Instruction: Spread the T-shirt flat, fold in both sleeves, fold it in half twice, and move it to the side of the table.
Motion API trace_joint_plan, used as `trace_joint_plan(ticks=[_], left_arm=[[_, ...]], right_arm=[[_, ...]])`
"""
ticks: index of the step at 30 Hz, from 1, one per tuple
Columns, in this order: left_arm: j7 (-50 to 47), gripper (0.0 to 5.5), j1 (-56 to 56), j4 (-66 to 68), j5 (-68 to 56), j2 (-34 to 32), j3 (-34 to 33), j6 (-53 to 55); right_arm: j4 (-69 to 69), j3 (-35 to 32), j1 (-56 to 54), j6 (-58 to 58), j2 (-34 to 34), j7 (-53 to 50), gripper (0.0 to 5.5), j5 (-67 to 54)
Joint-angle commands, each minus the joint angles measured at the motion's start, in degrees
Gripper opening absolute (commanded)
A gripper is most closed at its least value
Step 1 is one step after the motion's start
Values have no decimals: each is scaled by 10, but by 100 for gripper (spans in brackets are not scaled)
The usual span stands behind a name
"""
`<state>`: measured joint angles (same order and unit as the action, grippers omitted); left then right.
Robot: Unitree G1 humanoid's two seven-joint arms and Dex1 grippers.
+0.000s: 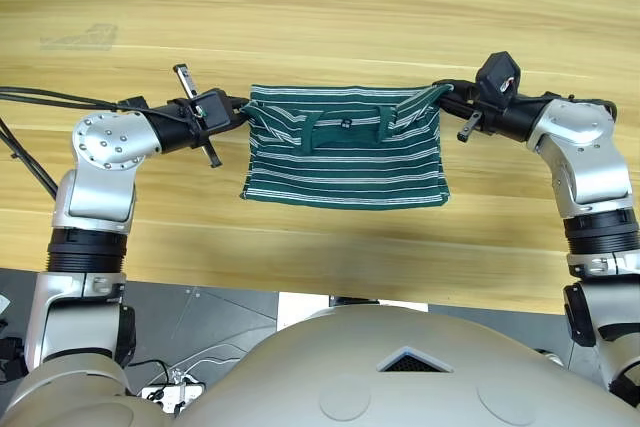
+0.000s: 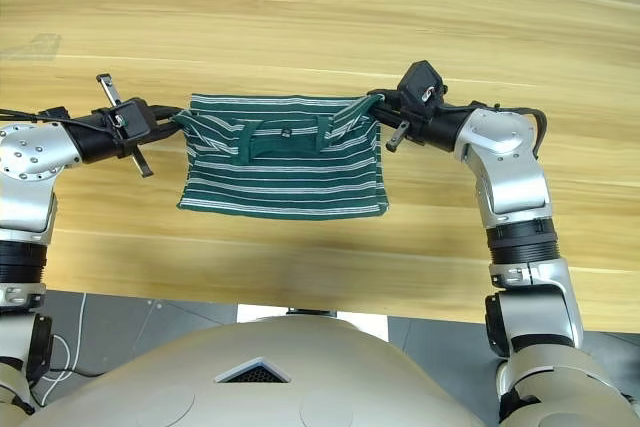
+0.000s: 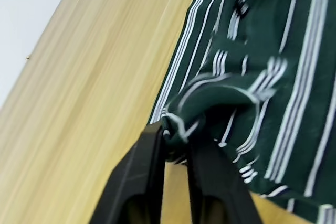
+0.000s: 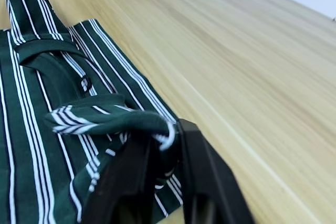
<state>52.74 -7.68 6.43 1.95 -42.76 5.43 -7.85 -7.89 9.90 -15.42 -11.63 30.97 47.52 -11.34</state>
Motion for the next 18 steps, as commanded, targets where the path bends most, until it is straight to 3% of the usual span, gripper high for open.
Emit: trace_joint_plan(ticks=[1, 5, 8, 12, 18], left_arm=[[-4, 126, 13, 3, -8, 5, -2, -2], [-68, 178, -12, 45, 1, 40, -17, -8], [-155, 231, -80, 119, -7, 95, -44, -3], [-202, 295, -145, 220, -23, 165, -51, -15], [-212, 384, -121, 278, -24, 209, -44, -63]], right_arm=[[-14, -4, 3, 8, -8, -7, 144, 13], [-52, -8, -8, 37, -26, -30, 202, 32], [-163, -26, -86, 108, -58, -134, 250, 83], [-291, -37, -159, 186, -92, -232, 250, 126], [-332, -23, -129, 245, -115, -237, 250, 147]])
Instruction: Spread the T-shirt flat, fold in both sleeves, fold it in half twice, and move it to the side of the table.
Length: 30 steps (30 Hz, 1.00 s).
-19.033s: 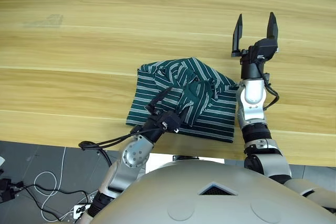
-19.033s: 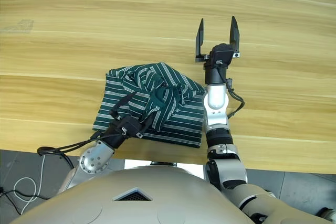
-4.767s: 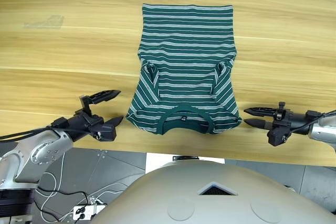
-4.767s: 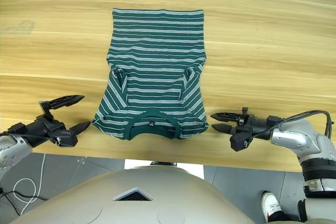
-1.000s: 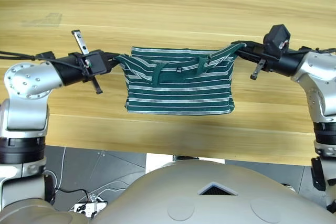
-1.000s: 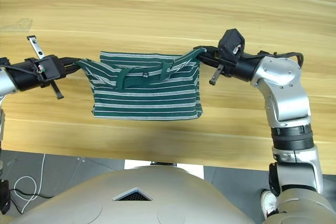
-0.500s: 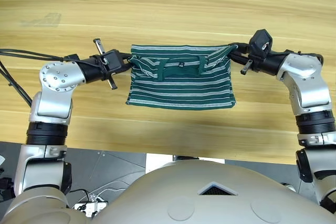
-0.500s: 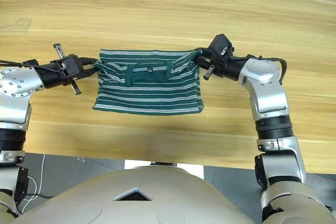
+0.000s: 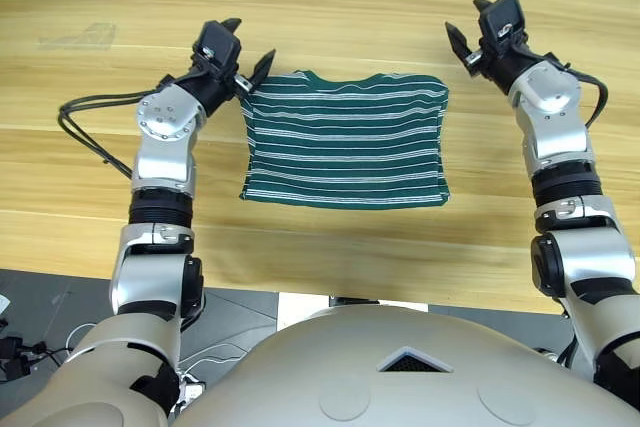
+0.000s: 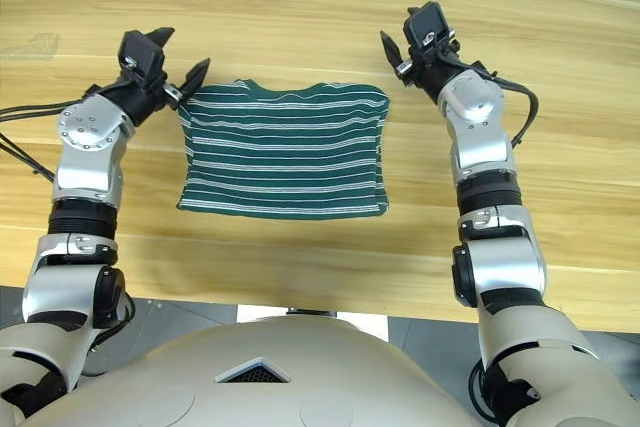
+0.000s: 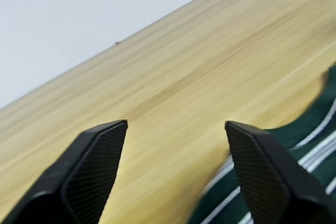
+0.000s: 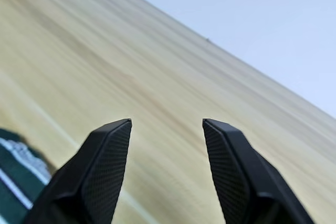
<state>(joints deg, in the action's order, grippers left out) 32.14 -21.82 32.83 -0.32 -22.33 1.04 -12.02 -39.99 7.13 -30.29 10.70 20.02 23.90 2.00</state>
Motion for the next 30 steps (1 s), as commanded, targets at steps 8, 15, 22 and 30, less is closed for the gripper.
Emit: trace_joint_plan(ticks=[8, 15, 22, 30], left_arm=[[-67, 433, 69, -171, -64, -5, -91, 9], [-86, 433, 117, -367, -110, -7, -120, 86], [-95, 433, 166, -421, -97, -13, -117, 103], [-99, 433, 191, -438, -91, -7, -108, 107]], right_arm=[[-28, 75, -9, 37, 7, 76, 250, 82], [-209, 195, -112, 60, 8, 35, 250, 240], [-364, 234, -164, 16, 101, -122, 250, 326], [-322, 216, -118, 89, 166, -78, 250, 307]])
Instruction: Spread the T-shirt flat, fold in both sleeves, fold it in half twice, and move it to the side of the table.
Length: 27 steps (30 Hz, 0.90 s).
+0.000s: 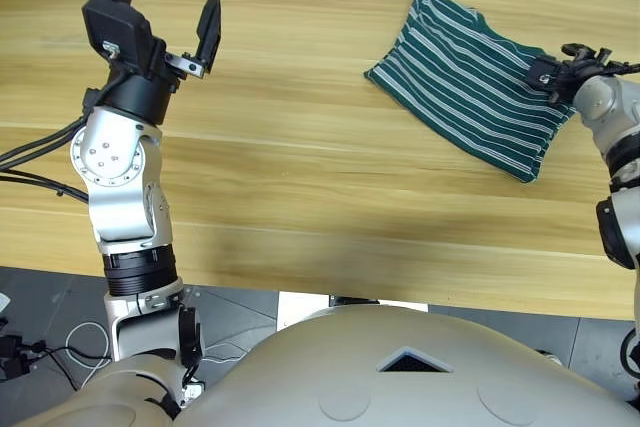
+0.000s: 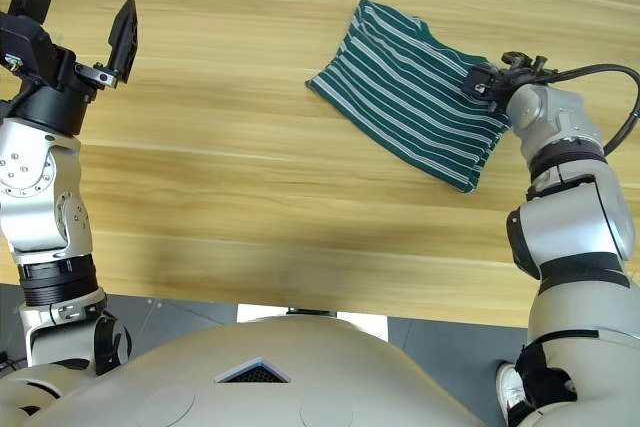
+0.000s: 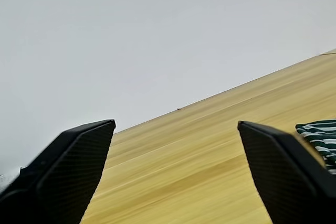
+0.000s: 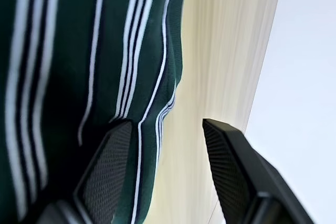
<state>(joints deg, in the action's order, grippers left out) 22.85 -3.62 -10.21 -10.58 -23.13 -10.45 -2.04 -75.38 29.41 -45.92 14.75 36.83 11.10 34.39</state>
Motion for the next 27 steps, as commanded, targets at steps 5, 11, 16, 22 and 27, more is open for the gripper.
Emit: trace_joint_plan(ticks=[5, 11, 16, 22, 27], left_arm=[[-4, 433, 12, -10, 13, 5, 18, 8], [3, 433, 5, -3, 19, 8, 38, 4], [4, 433, 10, -13, 17, 11, 45, 2], [2, 433, 17, -13, 19, 19, 54, -3], [2, 433, 21, -14, 22, 21, 57, -8]], right_arm=[[218, -26, 123, 93, 0, 139, 250, -72], [462, -41, 215, 37, -2, 197, 250, -99], [590, -66, 246, -3, -6, 218, 250, -113], [652, -71, 278, -27, -11, 236, 250, -114], [720, -95, 306, -48, 8, 252, 250, -121]])
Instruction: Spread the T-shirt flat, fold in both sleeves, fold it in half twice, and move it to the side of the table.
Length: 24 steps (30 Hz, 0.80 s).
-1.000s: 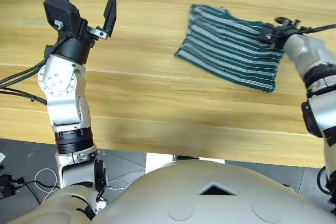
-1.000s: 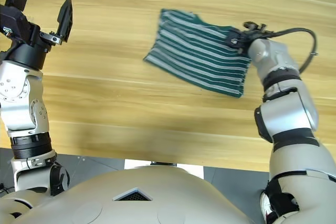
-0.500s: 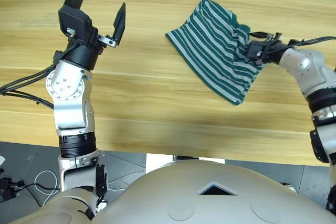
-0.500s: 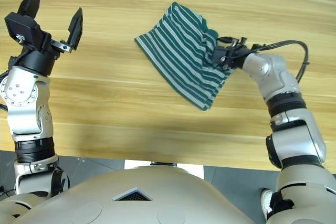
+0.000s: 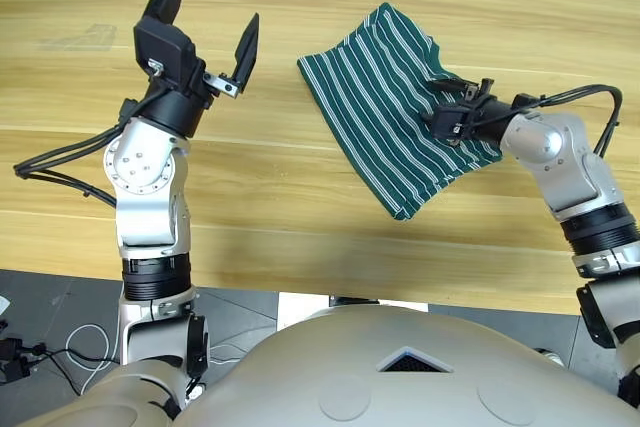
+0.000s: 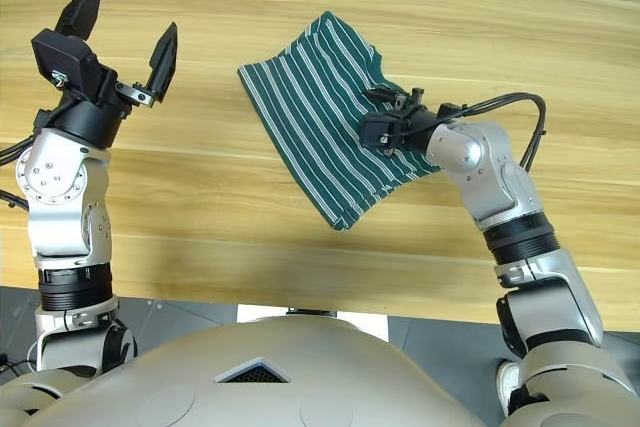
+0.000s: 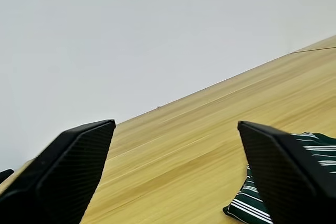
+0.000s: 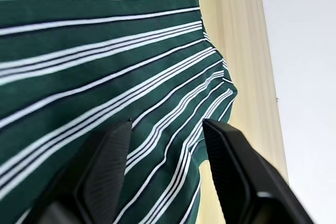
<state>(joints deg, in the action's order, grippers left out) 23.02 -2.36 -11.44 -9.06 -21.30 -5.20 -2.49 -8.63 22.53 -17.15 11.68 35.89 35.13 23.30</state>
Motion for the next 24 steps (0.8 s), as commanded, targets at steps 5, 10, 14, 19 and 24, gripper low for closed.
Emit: trace_joint_plan(ticks=[5, 10, 14, 19, 24], left_arm=[[-5, 433, 10, 1, 5, 8, 3, -7], [-7, 433, -2, 14, 6, 12, 2, -11], [-4, 433, -7, 19, 6, 11, 4, -14], [-7, 433, -8, 7, 11, 19, 18, -11], [-10, 433, -3, -11, 5, 22, 20, 2]], right_arm=[[3, -39, -32, -4, -5, -10, 250, -4], [-260, -13, -203, 61, -109, -113, 250, 28], [-499, 26, -326, 85, -189, -205, 250, 77], [-660, 78, -386, 42, -257, -266, 250, 139], [-705, 93, -342, -22, -225, -186, 250, 154]])
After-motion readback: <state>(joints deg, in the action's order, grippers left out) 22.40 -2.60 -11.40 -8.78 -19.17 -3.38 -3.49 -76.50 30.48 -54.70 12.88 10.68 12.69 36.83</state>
